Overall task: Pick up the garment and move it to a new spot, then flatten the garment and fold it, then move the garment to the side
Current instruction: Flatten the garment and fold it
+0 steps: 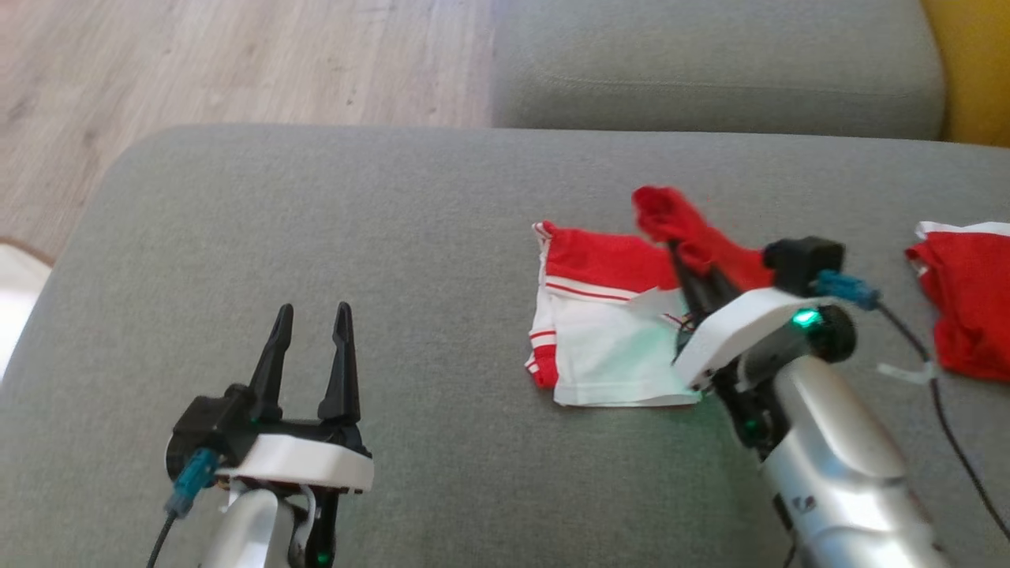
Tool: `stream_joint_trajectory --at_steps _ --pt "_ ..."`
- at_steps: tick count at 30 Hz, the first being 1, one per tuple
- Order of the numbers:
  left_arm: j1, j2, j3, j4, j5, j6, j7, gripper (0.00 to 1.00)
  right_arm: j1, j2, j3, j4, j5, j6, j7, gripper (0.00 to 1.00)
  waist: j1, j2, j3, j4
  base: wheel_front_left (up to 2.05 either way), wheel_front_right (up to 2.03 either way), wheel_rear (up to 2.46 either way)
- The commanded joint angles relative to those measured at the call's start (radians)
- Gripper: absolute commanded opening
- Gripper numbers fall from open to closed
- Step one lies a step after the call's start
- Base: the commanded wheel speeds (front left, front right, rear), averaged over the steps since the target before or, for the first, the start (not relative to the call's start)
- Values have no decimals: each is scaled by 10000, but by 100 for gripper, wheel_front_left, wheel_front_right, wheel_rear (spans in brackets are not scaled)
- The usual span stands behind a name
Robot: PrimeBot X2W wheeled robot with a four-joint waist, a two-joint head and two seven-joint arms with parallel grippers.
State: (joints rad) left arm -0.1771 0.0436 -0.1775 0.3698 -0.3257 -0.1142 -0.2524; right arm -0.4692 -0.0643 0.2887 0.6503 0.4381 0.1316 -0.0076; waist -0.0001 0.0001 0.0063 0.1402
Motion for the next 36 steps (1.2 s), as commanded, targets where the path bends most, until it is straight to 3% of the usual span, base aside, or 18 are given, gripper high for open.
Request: stream_joint_trajectory --at_steps 1,21,22,23,30,36 --pt "-386 66 279 -339 45 -20 -93 100 -319 137 375 -248 134 -9 -200 0 1 -1 122 127 0 0 0" --pt "-783 66 -121 -279 -181 62 -93 100 -1292 140 2955 2348 1735 -9 -1943 0 1 -1 954 725 0 0 0" --pt "-791 66 -133 -275 -191 66 -93 100 -1323 140 3118 2457 1745 -9 -1966 43 1 -1 968 726 0 0 0" --pt "-800 66 -145 -270 -200 70 -93 100 -1321 140 3326 2482 1809 -9 -1976 100 1 -1 977 727 0 0 0" --pt "-838 66 -133 -161 -252 115 -93 100 -1065 140 5386 1398 2973 -9 -1491 100 1 -1 848 554 0 0 0" --pt "-784 66 11 -201 -197 122 -93 100 -1494 141 5518 1090 3524 -9 -1919 100 1 -1 678 166 0 0 0"
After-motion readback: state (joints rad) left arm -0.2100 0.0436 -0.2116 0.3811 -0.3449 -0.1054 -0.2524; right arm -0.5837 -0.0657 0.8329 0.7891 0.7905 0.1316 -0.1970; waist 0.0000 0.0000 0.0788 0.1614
